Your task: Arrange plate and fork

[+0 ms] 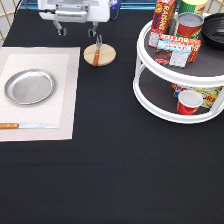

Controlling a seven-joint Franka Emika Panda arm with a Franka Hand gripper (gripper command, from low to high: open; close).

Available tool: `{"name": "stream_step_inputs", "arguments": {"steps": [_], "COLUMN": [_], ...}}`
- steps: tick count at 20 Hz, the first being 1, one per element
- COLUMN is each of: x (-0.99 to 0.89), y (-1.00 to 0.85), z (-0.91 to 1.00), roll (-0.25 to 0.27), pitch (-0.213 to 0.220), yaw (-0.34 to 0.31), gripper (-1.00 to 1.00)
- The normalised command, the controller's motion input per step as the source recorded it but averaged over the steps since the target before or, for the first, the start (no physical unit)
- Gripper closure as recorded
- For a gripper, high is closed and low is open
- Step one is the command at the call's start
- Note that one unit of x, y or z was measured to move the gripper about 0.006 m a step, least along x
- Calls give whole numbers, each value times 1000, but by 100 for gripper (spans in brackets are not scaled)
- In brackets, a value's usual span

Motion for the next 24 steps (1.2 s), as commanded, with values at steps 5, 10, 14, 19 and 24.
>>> {"name": "stream_step_inputs", "arguments": {"steps": [5, 10, 14, 19, 24], "x": [-79, -158, -124, -275, -79], "y": [415, 109, 1, 26, 54], "z": [-284, -565, -601, -504, -58], "roll": [-30, 8, 31, 30, 32], "pitch": [95, 112, 118, 115, 67], "yaw": [79, 31, 2, 0, 0], "gripper": [-100, -100, -100, -100, -100]}}
